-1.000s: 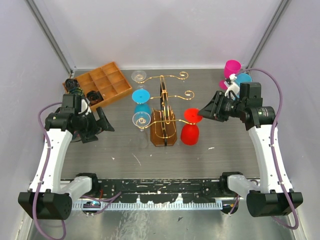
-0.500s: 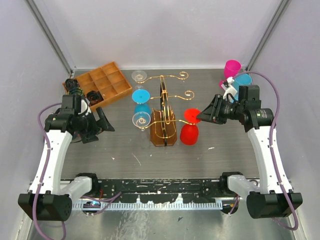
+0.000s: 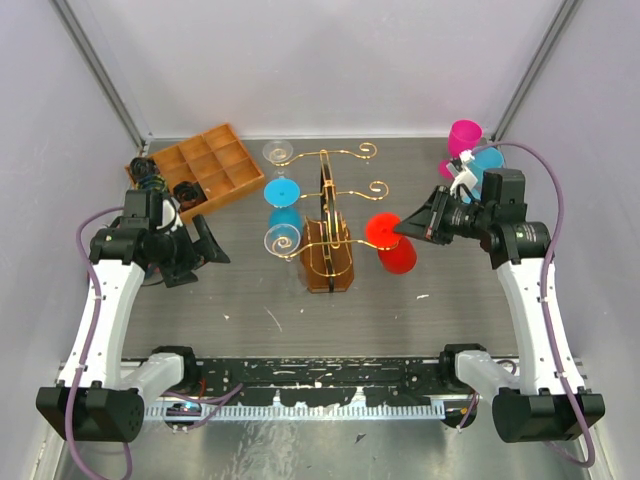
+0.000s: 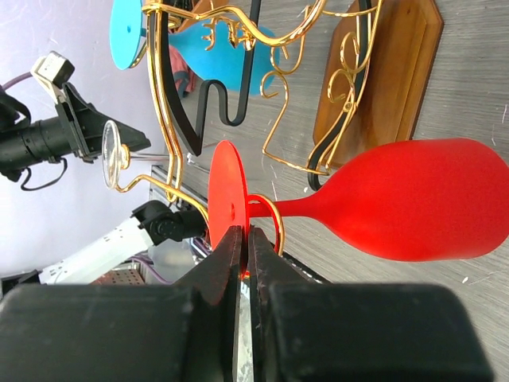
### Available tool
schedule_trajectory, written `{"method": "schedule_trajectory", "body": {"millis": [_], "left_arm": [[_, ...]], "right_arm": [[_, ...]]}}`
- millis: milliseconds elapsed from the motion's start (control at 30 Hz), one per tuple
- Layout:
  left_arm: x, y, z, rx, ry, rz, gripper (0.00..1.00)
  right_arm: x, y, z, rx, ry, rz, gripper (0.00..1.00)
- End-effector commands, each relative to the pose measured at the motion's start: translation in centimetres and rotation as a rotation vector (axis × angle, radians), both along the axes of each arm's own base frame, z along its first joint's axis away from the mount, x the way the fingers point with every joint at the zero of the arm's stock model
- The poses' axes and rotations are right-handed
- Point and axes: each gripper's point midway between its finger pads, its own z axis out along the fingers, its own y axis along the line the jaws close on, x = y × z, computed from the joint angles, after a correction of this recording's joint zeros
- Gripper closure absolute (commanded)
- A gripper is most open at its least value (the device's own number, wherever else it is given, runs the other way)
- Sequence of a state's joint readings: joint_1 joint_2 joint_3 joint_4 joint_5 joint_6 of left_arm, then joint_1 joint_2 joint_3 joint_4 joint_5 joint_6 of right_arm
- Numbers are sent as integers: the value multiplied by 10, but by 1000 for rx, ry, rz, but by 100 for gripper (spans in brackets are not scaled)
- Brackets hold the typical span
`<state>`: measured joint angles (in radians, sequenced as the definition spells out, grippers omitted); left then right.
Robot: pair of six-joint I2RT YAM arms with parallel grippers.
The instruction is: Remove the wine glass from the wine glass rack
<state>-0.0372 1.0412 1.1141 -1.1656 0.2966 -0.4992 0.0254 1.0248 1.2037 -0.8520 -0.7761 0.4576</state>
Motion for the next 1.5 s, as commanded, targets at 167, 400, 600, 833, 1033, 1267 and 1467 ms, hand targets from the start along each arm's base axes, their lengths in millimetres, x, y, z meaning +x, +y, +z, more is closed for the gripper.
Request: {"method": "schedule_trajectory", "body": {"millis": [167, 400, 600, 833, 1033, 1267, 1467], "left_arm": [[-3, 1, 3, 5, -15, -11, 2], [-4, 5, 4, 31, -15, -19, 2], [-3, 4, 2, 28, -10, -24, 2], [-4, 3, -3, 19, -2, -27, 2], [-4, 3, -5, 24, 3, -28, 2], [-4, 3, -7, 21, 5, -30, 2], [-3, 1, -11, 8, 12, -27, 2]], "right_arm": [[-1, -13, 19, -12, -74, -46, 99], [-13, -10, 21, 17, -63, -18, 99], [-23, -5, 22, 57, -48, 8, 99], [-28, -1, 16, 80, -17, 27, 99], [-32, 2, 13, 103, -2, 43, 99], [-36, 9, 15, 124, 11, 76, 99], [-32, 13, 15, 163, 20, 85, 99]]}}
